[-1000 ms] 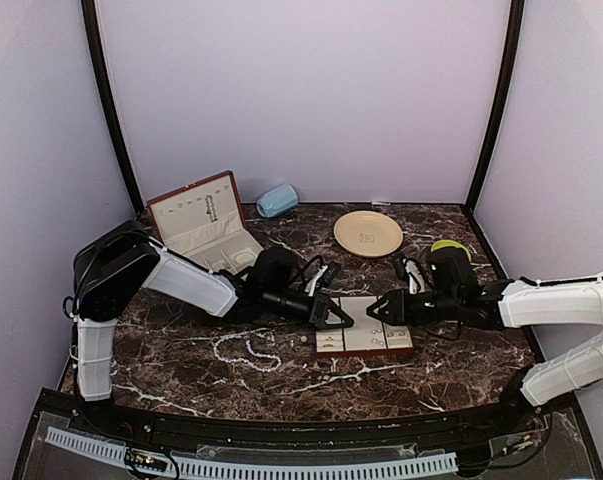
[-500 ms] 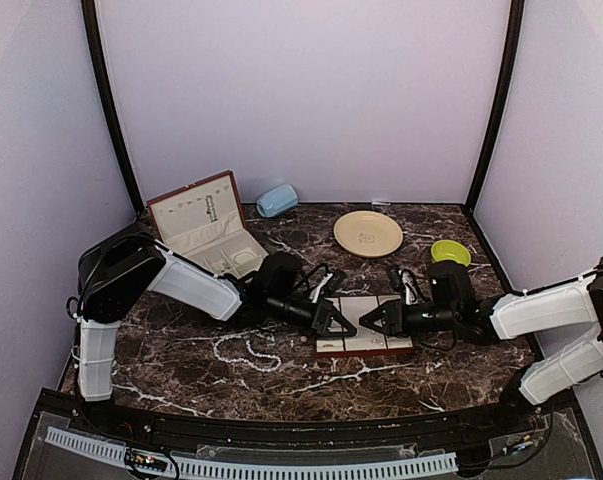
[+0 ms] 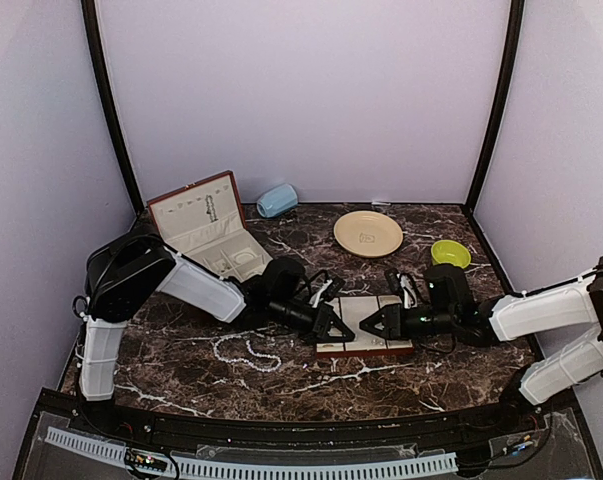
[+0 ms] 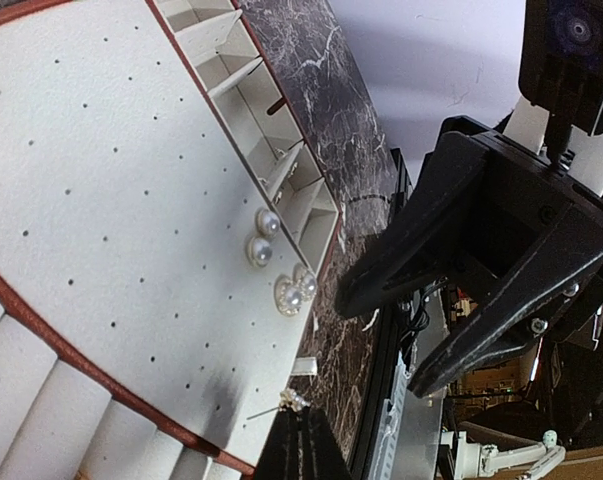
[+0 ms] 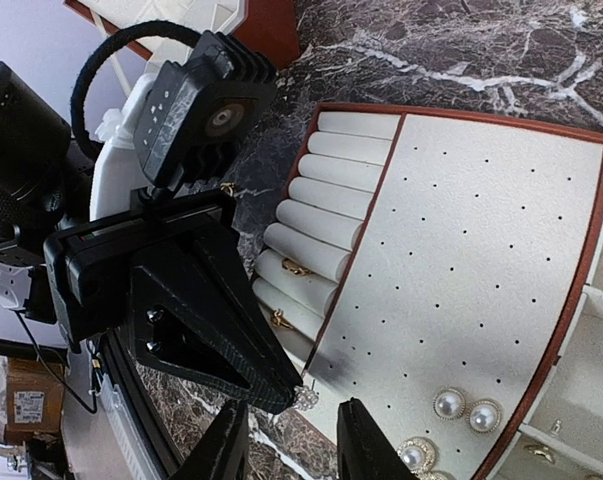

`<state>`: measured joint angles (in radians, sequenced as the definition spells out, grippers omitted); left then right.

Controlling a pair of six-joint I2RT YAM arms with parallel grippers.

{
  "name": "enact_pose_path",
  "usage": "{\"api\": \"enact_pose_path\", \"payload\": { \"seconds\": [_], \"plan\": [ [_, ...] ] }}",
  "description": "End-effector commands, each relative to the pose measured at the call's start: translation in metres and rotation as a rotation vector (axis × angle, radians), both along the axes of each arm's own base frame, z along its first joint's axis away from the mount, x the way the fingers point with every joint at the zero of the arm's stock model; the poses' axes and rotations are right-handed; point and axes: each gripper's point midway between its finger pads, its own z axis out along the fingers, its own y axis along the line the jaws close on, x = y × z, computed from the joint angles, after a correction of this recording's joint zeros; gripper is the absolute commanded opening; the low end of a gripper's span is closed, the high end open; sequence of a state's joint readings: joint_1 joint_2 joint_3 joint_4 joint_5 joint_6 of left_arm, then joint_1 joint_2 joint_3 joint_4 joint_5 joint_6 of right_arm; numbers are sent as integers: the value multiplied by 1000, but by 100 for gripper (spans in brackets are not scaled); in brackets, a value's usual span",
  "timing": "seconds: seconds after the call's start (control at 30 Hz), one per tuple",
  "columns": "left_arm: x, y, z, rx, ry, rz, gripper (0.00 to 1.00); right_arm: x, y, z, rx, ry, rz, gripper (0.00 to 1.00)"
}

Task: Organize the mixed jewelry
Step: Adjust the compartment layer at the center of the board.

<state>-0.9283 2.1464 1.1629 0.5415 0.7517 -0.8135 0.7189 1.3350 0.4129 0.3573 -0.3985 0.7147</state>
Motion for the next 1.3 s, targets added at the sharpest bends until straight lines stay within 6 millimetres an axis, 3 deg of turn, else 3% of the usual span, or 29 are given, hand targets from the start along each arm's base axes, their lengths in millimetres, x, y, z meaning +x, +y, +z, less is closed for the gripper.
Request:
{"api": "enact_pose_path", "payload": {
  "seconds": [0.0,0.27,1.27],
  "plan": [
    [1,-4,8,-20,-10,-14,0,5,6,13,17,-48,-1,31],
    [0,-5,7,-26,1,-15,0,-1,11,3,-7,-32,21,31],
    [-9,-5,0,-33,45,-21,0,-4,21,1,-20,-39,26,29]
  ]
}}
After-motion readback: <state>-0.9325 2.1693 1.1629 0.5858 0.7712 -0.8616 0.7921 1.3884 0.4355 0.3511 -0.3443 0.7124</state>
